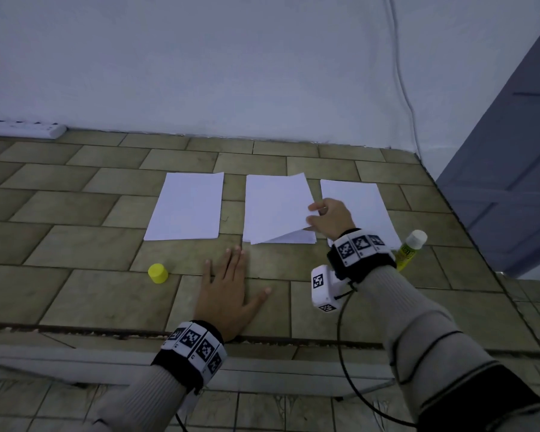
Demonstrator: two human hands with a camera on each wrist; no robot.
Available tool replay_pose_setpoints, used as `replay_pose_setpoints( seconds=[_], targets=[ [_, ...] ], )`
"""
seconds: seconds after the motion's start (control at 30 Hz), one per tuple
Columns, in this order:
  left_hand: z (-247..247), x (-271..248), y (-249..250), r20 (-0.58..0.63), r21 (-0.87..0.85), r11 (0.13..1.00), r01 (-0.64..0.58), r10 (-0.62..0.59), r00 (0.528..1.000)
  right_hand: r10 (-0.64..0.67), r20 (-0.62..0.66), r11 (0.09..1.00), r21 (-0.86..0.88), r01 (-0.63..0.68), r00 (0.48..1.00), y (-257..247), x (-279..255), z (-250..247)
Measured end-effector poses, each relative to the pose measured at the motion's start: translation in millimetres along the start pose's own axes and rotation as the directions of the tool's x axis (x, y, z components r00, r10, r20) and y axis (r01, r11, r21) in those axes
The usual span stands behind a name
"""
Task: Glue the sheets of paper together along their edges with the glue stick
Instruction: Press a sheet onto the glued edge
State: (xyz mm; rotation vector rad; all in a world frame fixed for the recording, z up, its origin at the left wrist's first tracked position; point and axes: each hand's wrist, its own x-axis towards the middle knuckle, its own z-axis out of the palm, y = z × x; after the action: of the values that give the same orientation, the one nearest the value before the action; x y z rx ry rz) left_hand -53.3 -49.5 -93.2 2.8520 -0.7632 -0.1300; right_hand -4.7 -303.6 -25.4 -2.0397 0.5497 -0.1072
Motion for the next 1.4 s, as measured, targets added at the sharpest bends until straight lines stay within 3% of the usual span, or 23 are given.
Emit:
replay_pose_setpoints(
  seconds=[0.07,0.2,0.33,0.7,0.9,1.03,1.13,1.2,1.27,1.33,1.4],
  targets=[
    [-0.9,-0.3,0.4,0.0,0.003,1.0,0.002,-0.002,1.0,0.028,0.006,0.999,-0.046,-0.028,1.0,3.0,-0.7,10.4],
    [-2.6,-0.5,1.3,0.012,0.015,1.0,0.007,-0.007,1.0,0.006,0.059,0.939,-0.344,0.015,0.998,7.1,-2.6,15.6],
    [-2.4,0.1,1.3,0.011,0.012,1.0,0.003,-0.003,1.0,0.029,0.075,0.897,-0.442,0.008,0.997,6.5,-2.1,17.3],
    [0.1,0.4,-0.4,0.008,0.019,1.0,0.003,-0.003,1.0,0.044,0.132,0.836,-0.547,0.036,0.99,-1.0,0.5,14.9],
    [0.3,0.6,-1.0,0.006,0.019,1.0,-0.003,0.003,1.0,0.057,0.1,0.782,-0.623,0.018,0.993,-3.7,0.7,17.6],
    [0.9,0.7,-2.4,-0.005,0.0,1.0,-0.003,0.003,1.0,0.008,0.065,0.832,-0.555,0.03,0.998,-1.1,-5.4,15.1],
    [-5.5,1.7,-3.5,0.022,-0.094,0.995,0.018,-0.016,1.0,-0.13,0.007,0.906,-0.405,0.122,0.991,-2.1,-19.4,4.3],
    [-16.0,6.5,-4.8,0.061,-0.285,0.958,0.041,-0.024,0.998,-0.278,-0.068,0.919,-0.309,0.245,0.958,-4.1,-34.5,-9.8],
    [-36.8,12.8,-5.1,0.008,-0.482,0.876,0.006,-0.002,1.0,-0.452,-0.178,0.873,-0.287,0.394,0.874,-5.0,-50.3,-28.0],
    [-60.2,21.5,-8.8,-0.04,-0.536,0.844,-0.017,-0.005,0.999,-0.563,-0.305,0.82,-0.323,0.473,0.768,-2.1,-63.3,-46.9],
    [-80.6,35.1,-19.3,-0.046,-0.501,0.864,0.06,-0.096,0.994,-0.543,-0.469,0.84,-0.323,0.437,0.696,5.9,-72.2,-63.9]
  ],
)
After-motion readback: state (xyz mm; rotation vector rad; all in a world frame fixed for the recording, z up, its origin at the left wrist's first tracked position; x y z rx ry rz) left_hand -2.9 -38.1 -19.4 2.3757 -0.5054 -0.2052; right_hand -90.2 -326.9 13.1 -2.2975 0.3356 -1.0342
